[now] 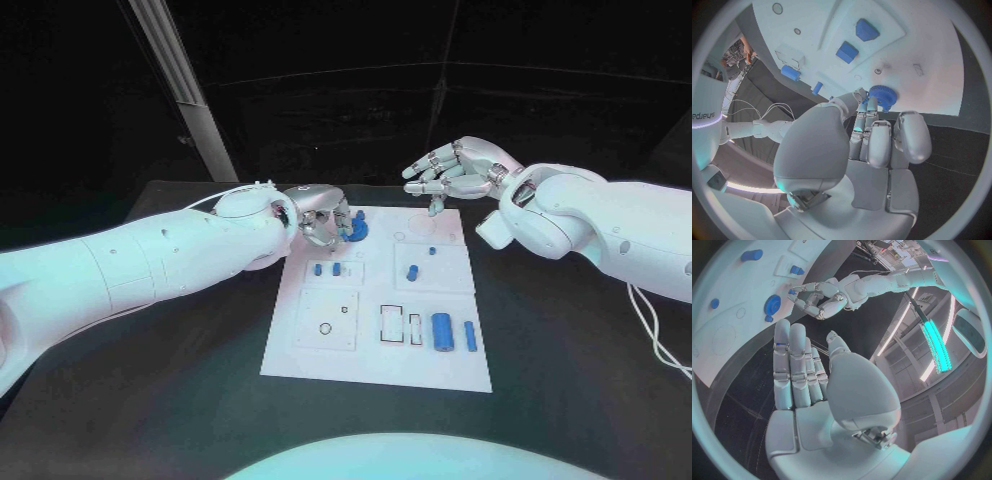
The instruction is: Assemble the parts on the task board
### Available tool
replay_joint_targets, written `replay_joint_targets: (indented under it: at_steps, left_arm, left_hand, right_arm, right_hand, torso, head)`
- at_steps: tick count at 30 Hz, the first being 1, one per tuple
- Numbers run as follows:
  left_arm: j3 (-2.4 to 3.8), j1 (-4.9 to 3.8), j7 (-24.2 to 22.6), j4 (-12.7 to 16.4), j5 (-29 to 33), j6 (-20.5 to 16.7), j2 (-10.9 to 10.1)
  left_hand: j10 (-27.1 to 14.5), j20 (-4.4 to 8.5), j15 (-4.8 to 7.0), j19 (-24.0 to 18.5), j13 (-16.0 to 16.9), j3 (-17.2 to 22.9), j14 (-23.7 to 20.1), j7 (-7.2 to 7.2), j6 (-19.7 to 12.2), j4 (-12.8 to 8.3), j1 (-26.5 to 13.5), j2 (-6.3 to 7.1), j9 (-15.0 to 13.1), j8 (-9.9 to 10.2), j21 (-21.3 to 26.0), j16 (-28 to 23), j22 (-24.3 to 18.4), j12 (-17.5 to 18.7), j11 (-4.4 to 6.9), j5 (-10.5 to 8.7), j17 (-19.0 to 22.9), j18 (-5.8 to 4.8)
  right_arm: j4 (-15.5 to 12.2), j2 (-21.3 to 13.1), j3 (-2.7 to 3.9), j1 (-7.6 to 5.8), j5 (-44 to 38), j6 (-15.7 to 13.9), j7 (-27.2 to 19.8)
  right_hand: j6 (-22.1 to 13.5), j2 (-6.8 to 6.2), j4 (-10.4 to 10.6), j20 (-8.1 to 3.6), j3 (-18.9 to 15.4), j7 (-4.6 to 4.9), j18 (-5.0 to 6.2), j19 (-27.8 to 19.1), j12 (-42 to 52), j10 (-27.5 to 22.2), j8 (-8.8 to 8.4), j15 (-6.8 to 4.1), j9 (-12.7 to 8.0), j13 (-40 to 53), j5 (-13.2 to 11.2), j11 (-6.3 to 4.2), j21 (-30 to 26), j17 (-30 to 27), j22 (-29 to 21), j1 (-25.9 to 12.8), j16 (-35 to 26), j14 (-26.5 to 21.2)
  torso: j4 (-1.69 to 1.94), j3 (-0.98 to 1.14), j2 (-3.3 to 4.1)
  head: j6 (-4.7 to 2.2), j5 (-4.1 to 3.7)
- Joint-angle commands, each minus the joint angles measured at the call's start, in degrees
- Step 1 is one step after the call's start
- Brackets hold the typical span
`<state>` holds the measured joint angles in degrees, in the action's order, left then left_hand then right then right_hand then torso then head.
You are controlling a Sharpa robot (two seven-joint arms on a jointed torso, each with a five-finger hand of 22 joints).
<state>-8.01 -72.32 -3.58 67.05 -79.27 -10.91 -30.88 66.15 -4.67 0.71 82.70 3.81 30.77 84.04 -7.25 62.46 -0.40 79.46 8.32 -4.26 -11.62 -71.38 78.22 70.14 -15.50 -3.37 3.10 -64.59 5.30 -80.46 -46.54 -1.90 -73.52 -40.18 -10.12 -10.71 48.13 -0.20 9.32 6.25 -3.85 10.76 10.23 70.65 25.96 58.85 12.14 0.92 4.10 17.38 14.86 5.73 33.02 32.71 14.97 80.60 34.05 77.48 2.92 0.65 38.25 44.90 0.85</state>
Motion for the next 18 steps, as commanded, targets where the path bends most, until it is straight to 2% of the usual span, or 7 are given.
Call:
replay_joint_targets:
  at_steps: [1,18]
  left_arm:
    - [0.1,-0.16,-0.2,0.1,1.1,2.4,-0.4]
    - [0.06,-0.16,1.3,-0.9,1.2,7.3,-1.2]
  left_hand:
    - [0.4,0.1,0.54,0.4,0.1,0.3,1.4,-0.01,0.3,-0.1,-0.8,0.19,0.0,0.4,-0.2,0.2,0.0,0.5,-0.1,0.1,0.2,-0.53]
    - [0.6,0.1,0.53,0.4,0.1,0.2,1.4,0.0,0.4,-0.1,-1.1,0.34,0.0,0.6,-0.2,0.2,0.0,0.9,-0.1,0.08,0.4,-0.54]
  right_arm:
    - [-0.1,0.0,0.03,-0.1,0.0,0.2,-0.4]
    - [-0.1,0.0,0.03,-0.1,0.0,0.2,-0.4]
  right_hand:
    - [-0.5,0.33,-0.3,0.28,0.1,-0.1,0.22,0.0,0.2,-0.3,0.38,-0.02,0.0,-0.1,0.3,0.12,-0.2,0.0,-0.1,0.0,0.4,-0.4]
    - [-0.5,0.33,-0.3,0.28,0.1,-0.1,0.22,0.0,0.2,-0.3,0.38,-0.02,0.0,-0.1,0.3,0.12,-0.2,0.0,-0.1,0.0,0.4,-0.4]
  torso:
    - [-0.1,0.01,0.03]
    - [-0.2,0.0,0.12]
  head:
    - [0.01,0.26]
    - [0.14,0.53]
